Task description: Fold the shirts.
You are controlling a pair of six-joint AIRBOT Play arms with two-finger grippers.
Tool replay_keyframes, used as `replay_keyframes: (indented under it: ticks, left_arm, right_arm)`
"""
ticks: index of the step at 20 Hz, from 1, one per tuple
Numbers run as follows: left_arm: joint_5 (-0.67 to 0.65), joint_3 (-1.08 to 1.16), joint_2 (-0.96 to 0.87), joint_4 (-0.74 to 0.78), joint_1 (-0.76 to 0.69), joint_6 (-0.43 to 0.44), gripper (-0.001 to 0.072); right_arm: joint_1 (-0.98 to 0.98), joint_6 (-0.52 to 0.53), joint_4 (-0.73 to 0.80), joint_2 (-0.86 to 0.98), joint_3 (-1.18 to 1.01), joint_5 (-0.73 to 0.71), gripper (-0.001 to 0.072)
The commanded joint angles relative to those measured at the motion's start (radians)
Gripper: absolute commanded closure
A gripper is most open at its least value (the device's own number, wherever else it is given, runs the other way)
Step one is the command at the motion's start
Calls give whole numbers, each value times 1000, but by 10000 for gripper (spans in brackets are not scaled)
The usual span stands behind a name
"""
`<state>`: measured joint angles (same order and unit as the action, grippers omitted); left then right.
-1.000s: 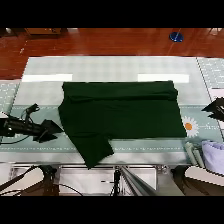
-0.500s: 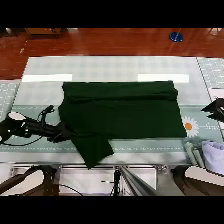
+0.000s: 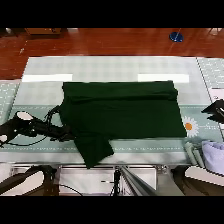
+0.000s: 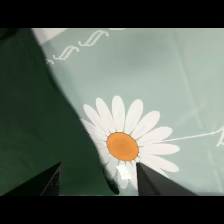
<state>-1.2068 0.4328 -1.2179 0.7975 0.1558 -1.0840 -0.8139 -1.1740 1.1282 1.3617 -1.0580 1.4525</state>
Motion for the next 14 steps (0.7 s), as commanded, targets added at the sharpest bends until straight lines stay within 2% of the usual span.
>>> replay_keyframes:
  ticks: [1, 6, 14]
  left_arm:
    - [-5, 0, 0, -6, -4, -2, 688]
    - [-5, 0, 0, -6, -4, -2, 688]
    - [-2, 1, 0, -6, -4, -1, 688]
  right_arm:
    - [-55, 67, -32, 3, 77, -6, 171]
    - [-108, 98, -35, 46, 189, -8, 171]
    - [53, 97, 0, 96, 263, -82, 171]
